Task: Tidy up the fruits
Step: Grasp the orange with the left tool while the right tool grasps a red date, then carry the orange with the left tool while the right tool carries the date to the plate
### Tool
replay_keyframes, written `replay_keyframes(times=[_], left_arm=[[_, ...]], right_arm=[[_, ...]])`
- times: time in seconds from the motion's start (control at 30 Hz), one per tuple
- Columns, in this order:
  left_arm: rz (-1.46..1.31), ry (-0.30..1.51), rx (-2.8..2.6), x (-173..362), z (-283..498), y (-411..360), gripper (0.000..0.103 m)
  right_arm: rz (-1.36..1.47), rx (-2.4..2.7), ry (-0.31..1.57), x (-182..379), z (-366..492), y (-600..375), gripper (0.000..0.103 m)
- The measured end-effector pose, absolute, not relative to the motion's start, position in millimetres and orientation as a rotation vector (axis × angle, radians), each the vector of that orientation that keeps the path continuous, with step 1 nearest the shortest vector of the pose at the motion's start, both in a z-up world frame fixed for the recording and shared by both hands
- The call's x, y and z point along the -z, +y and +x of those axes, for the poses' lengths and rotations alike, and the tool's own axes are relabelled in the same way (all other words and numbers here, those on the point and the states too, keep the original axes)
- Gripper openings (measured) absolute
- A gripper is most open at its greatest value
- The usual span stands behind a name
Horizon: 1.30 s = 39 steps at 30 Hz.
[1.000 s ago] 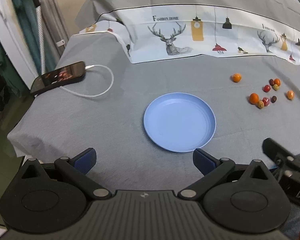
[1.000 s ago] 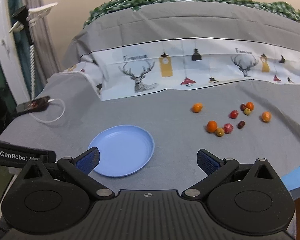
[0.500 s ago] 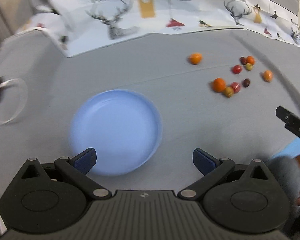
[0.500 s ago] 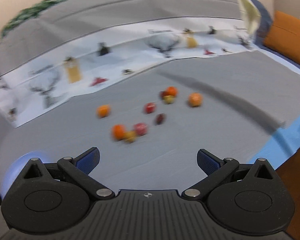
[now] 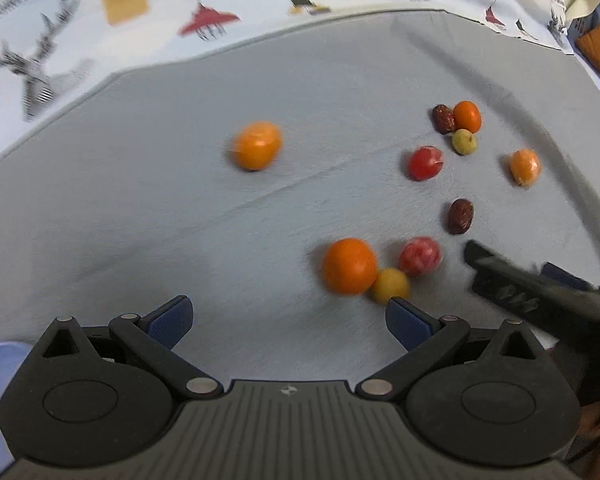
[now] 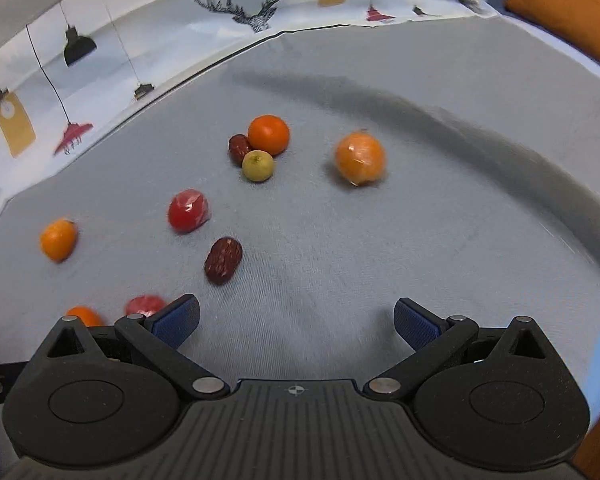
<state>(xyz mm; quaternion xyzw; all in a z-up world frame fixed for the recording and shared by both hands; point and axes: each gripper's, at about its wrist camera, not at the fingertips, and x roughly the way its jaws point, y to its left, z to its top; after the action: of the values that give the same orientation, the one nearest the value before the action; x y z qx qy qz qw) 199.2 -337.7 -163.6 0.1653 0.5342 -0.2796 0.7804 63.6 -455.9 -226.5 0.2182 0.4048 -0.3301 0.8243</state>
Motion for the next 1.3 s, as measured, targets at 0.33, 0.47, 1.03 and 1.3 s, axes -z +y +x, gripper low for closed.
replay_keyframes(times=[0.33, 0.47, 1.03, 1.3], left_arm=[[0.191, 1.251, 0.676, 185.1, 230.8, -353.9, 0.037], [0.234, 1.208, 0.646, 180.0, 222.5, -350.7, 0.036], [0.048, 1.063, 0.588, 24.0, 107.6, -146.6, 0.036], [-0.014, 1.020, 0.541, -3.8, 47.3, -61.8, 0.036]], right_arm=[[0.220, 0.612, 0.714, 246.1, 86.0, -437.7, 0.052], [0.150, 0.612, 0.709, 240.7, 89.6, -429.7, 0.026], [0.144, 0.346, 0.465, 61.4, -67.9, -284.9, 0.026], [0.124, 0.174, 0.490, 41.0, -106.9, -203.8, 0.026]])
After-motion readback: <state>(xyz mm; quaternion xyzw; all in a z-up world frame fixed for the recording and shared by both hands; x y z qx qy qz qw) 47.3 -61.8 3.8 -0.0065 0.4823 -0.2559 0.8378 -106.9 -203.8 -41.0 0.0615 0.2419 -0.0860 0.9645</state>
